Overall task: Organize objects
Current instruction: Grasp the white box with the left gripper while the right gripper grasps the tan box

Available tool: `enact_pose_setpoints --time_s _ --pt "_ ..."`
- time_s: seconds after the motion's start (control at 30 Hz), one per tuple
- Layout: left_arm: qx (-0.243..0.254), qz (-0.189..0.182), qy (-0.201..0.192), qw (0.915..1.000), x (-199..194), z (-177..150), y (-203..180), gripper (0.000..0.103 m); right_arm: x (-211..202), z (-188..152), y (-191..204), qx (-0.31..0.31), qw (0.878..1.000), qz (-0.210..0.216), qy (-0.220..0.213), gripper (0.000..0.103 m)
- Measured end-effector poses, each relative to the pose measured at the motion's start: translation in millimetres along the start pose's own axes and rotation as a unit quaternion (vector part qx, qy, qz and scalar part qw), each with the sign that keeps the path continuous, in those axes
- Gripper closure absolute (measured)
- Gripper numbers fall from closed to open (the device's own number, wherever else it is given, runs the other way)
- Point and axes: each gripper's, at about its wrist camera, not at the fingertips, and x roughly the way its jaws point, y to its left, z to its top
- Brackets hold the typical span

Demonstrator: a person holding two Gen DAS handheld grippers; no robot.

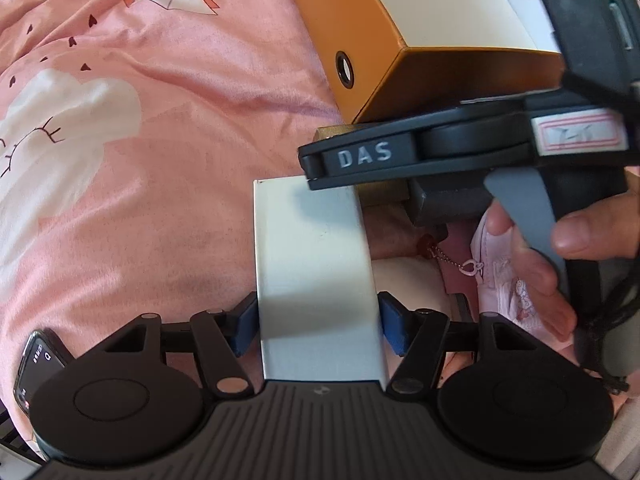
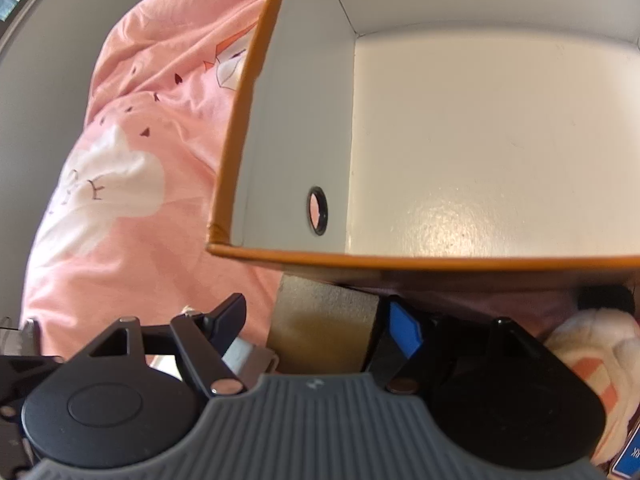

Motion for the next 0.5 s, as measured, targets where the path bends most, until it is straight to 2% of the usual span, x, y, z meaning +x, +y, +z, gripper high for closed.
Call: enact_pose_setpoints --time_s 0.17,0.3,0.37,0.5 --pt "0.011 -0.005 0.038 0.9992 -1.6 13.6 0.3 0.027 11.7 -1.7 -0.9 -0.016 1.000 -0.022 -0.003 0.033" --pt "0.017 -0.005 0.045 0.9988 -7.8 21.8 -0.9 0.027 11.2 -3.9 -3.9 -0.023 1.000 -0.014 -0.008 0.033" --pt "0.021 -0.008 0.052 0.9984 -6.3 22.6 -3.6 0.033 10.3 -4.6 -4.9 -0.025 1.000 -0.012 -0.010 0.033" --pt "0.005 -0.018 0.051 0.9985 1.1 22.2 -2.6 0.034 9.2 -5.9 -2.7 -0.033 0.999 -0.012 -0.013 0.033"
